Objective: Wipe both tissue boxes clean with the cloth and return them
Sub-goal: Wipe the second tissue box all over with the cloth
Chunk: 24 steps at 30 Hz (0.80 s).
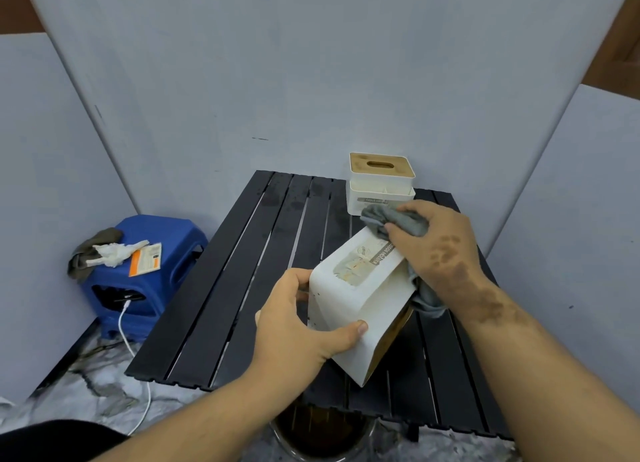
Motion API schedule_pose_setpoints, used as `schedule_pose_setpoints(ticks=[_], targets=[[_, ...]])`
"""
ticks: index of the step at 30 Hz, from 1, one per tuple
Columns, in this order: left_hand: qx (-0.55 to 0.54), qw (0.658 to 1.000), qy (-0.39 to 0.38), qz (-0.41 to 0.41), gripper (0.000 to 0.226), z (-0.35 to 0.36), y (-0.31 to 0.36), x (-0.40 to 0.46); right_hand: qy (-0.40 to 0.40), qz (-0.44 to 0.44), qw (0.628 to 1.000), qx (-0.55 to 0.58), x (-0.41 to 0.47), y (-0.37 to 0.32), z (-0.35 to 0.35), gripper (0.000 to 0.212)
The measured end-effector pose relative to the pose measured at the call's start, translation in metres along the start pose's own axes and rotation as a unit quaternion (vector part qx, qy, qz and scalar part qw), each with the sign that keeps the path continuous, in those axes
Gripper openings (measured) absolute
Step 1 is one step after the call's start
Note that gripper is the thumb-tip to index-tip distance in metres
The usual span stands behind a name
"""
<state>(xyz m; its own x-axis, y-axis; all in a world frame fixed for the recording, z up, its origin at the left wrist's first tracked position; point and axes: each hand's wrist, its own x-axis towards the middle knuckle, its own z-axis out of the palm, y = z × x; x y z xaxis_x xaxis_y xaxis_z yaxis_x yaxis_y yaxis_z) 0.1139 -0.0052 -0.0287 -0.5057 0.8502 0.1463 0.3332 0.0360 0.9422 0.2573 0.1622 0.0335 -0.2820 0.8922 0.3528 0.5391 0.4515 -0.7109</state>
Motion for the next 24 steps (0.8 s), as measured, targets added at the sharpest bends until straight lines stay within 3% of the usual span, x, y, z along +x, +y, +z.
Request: schedule_pose_setpoints(ticks=[18, 24], targets=[[0.014, 1.000, 0.014, 0.007, 0.066, -0.004, -0.004, 0.000, 0.037, -0.020, 0.994, 0.101, -0.030, 0.013, -0.008, 0.026], [0.021, 0.999, 0.045, 0.010, 0.066, 0.000, -0.004, -0.003, -0.014, -0.031, 0.990, 0.133, -0.037, 0.013, -0.014, 0.029]])
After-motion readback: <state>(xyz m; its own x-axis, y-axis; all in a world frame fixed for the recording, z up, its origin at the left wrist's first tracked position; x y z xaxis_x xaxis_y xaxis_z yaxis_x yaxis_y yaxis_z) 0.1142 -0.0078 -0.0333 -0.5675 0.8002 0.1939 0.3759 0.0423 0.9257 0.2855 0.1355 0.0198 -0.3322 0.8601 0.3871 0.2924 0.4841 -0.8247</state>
